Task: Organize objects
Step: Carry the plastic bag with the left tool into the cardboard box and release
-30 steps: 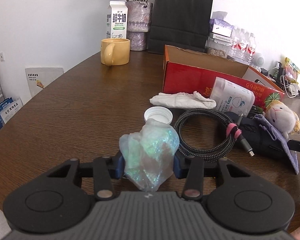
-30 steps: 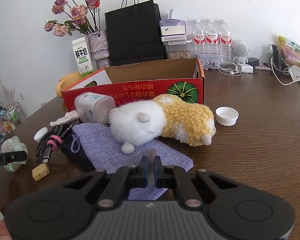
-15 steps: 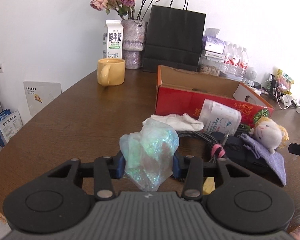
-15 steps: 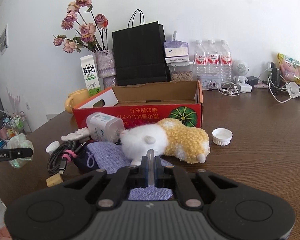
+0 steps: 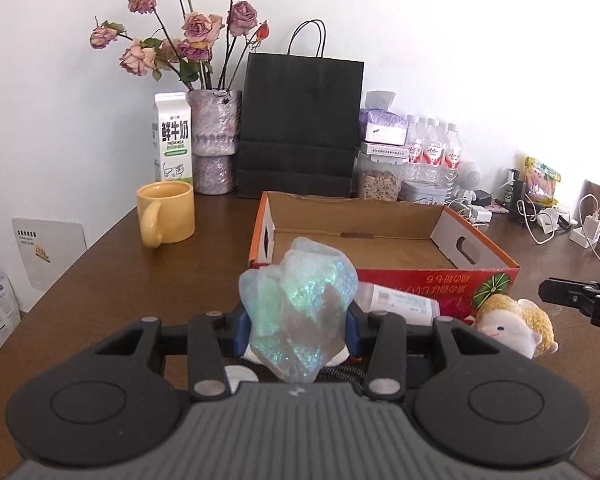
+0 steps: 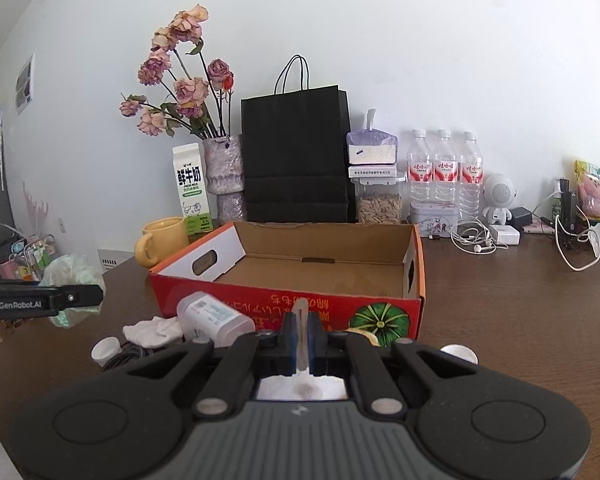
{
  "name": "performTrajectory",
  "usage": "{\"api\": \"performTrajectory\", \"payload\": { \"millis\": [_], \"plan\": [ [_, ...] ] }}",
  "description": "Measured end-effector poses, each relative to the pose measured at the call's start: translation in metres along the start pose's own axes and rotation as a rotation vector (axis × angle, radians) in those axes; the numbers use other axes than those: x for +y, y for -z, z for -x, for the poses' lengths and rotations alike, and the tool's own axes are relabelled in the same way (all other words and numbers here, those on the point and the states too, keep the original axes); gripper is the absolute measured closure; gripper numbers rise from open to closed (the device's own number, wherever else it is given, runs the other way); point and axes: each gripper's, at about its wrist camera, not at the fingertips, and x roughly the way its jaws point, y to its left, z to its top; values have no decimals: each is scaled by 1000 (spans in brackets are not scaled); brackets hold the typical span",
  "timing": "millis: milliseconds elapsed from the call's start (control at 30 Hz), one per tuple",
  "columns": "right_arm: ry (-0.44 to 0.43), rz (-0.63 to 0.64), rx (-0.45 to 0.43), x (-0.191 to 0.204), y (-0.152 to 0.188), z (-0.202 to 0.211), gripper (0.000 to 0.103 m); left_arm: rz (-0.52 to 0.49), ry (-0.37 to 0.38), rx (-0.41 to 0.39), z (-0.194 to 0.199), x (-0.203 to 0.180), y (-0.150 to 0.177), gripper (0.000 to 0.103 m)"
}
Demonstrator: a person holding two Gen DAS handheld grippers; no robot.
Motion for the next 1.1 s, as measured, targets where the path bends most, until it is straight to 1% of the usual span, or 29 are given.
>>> {"api": "performTrajectory", "payload": {
  "millis": [267,500,700,900,1000,1100],
  "plan": [
    [-13,22,-11,0,-25,-44,99,-23,37,-17,-45,-21,-28,59],
    [-17,24,-22,0,-44,-83,99,2,68,-25,-83,-35,-51,59],
    [8,36,3,-4,-60,-119,99,0,56,-17,-114,-45,-67,59],
    [9,28,31,-13,-73,-151,99,4,39,-9,-145,-51,-78,59],
    [13,8,45,-17,-73,-165,99,26,38,-1,-159,-50,-79,59],
    [1,-3,56,-21,-69,-171,98,27,33,27,-169,-48,-76,59]
  ]
}}
